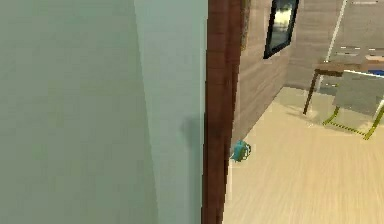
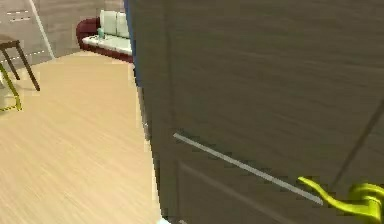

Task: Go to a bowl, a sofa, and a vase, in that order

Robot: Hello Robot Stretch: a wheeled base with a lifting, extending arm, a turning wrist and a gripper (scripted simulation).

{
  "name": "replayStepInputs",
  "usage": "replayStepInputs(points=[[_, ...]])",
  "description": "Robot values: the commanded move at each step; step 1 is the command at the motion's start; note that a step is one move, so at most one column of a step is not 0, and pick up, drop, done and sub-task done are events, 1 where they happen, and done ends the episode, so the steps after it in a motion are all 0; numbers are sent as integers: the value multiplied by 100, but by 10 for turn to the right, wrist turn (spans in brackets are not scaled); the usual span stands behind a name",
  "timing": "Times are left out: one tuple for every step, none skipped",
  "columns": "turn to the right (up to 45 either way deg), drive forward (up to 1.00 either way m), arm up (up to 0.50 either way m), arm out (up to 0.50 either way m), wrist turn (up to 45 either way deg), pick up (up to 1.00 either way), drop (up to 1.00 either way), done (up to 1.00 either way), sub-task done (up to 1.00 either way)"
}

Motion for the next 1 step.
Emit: replayStepInputs(points=[[450, 0, 0, 0, 0, 0, 0, 0, 0]])
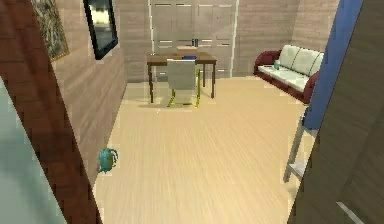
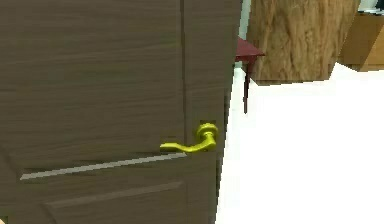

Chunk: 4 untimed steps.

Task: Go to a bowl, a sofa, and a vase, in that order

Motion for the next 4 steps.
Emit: replayStepInputs(points=[[90, 0, 0, 0, 0, 0, 0, 0, 0], [0, 80, 0, 0, 0, 0, 0, 0, 0], [180, 0, 0, 0, 0, 0, 0, 0, 0], [0, 100, 0, 0, 0, 0, 0, 0, 0]])
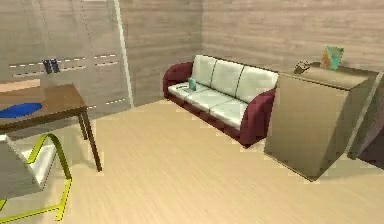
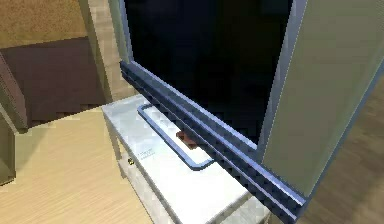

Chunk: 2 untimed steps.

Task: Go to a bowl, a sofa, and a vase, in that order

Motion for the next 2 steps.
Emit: replayStepInputs(points=[[120, 0, 0, 0, 0, 0, 0, 0, 0], [0, 15, 0, 0, 0, 0, 0, 0, 0]])
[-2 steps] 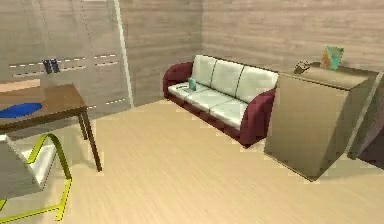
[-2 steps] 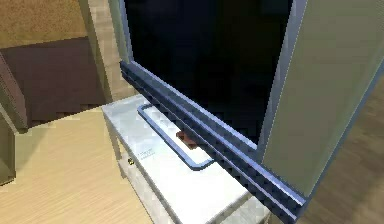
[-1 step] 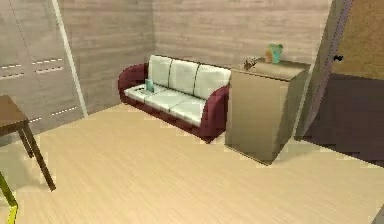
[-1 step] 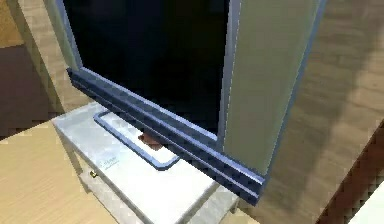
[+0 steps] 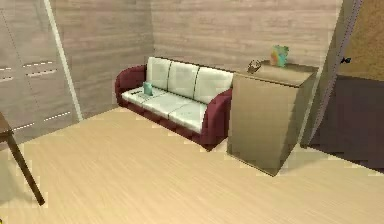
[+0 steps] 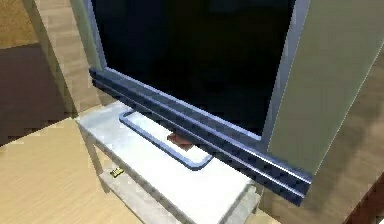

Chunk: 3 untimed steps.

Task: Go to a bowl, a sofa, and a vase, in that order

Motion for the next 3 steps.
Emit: replayStepInputs(points=[[60, 0, 0, 0, 0, 0, 0, 0, 0], [0, 100, 0, 0, 0, 0, 0, 0, 0], [180, 0, 0, 0, 0, 0, 0, 0, 0]])
